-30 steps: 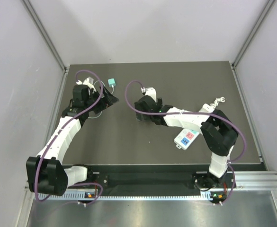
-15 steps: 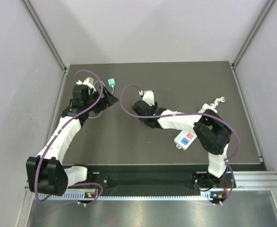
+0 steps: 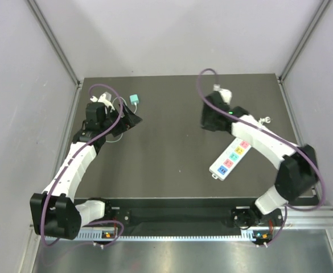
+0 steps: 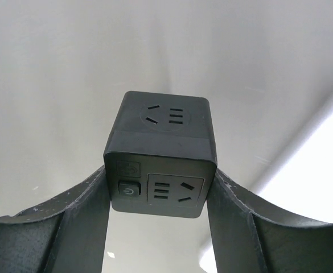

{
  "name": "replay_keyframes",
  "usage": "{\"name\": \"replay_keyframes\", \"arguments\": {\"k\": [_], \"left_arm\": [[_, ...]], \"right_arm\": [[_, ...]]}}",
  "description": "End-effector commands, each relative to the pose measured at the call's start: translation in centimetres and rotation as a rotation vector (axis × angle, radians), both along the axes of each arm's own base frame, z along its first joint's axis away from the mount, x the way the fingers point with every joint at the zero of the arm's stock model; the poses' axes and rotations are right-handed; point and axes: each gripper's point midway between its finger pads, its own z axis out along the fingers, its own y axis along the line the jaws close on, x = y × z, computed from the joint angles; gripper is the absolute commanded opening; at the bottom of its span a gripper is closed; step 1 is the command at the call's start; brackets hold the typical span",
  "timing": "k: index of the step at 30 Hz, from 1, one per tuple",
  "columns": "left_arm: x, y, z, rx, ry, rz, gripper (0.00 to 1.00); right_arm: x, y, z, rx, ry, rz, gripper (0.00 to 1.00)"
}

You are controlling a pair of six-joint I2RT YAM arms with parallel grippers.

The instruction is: Insert the plug

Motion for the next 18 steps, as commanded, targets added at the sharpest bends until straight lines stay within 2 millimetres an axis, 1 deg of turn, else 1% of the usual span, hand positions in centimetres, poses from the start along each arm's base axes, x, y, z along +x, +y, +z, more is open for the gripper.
{"name": "replay_keyframes", "arguments": {"k": [1, 2, 3, 4, 5, 6, 8, 9, 10, 11, 12, 13, 14, 15, 16, 17, 18], "left_arm": [[0.3, -0.5, 2.2, -0.01, -0.076, -0.032, 0.88], [0.3, -0.5, 2.3, -0.009, -0.08, -0.033, 0.88], [0.2, -0.5, 2.5, -0.009, -0.084, -0.034, 0.88], [0.1, -0.6, 2.4, -0.014, -0.081, -0.037, 0.88], [0.2, -0.7, 2.4, -0.02, -0.086, -0.041, 0.88], [0.2, -0.8, 2.4, -0.029, -0.085, -0.041, 0.88], [0.2, -1.0, 2.3, -0.04, -0.08, -0.051, 0.88], [0.2, -1.1, 2.2, -0.04, -0.074, -0.056, 0.88], [0.3, -1.0, 2.3, -0.041, -0.077, -0.052, 0.88], [0.2, -1.1, 2.3, -0.038, -0.075, -0.055, 0.88], [0.1, -1.0, 2.4, -0.037, -0.08, -0.054, 0.88], [0.1, -1.0, 2.4, -0.033, -0.082, -0.053, 0.88], [0.1, -0.8, 2.5, -0.03, -0.085, -0.046, 0.88], [0.0, -0.8, 2.6, -0.027, -0.092, -0.047, 0.88], [0.0, -0.8, 2.6, -0.026, -0.093, -0.045, 0.88], [0.0, -0.8, 2.7, -0.027, -0.097, -0.043, 0.88], [0.0, -0.8, 2.7, -0.029, -0.093, -0.044, 0.88]], "right_arm": [[-3.6, -3.4, 1.5, 0.118, 0.055, -0.038, 0.0], [-3.6, -4.8, 1.5, 0.118, 0.053, -0.065, 0.0], [-4.8, -6.2, 1.6, 0.114, 0.071, -0.104, 0.0], [-5.1, -7.6, 1.6, 0.102, 0.075, -0.155, 0.0], [-5.5, -9.3, 1.3, 0.091, 0.1, -0.227, 0.0], [-6.9, -10.6, 1.1, 0.083, 0.146, -0.295, 0.0], [-7.6, -12.2, 1.1, 0.064, 0.178, -0.357, 0.0], [-8.0, -12.6, 1.0, 0.061, 0.192, -0.357, 0.0], [-8.4, -12.7, 0.6, 0.076, 0.222, -0.354, 0.0], [-8.4, -14.1, 0.3, 0.088, 0.236, -0.397, 0.0], [-8.9, -14.9, -0.4, 0.084, 0.268, -0.412, 0.0], [-9.1, -15.3, -0.7, 0.105, 0.291, -0.416, 0.0], [-9.0, -16.8, -1.0, 0.12, 0.297, -0.461, 0.0], [-9.2, -17.3, -1.2, 0.123, 0.303, -0.466, 0.0], [-9.1, -17.6, -1.4, 0.133, 0.303, -0.475, 0.0], [-9.0, -18.5, -1.4, 0.137, 0.304, -0.5, 0.0], [-8.9, -18.8, -1.5, 0.142, 0.307, -0.506, 0.0]]}}
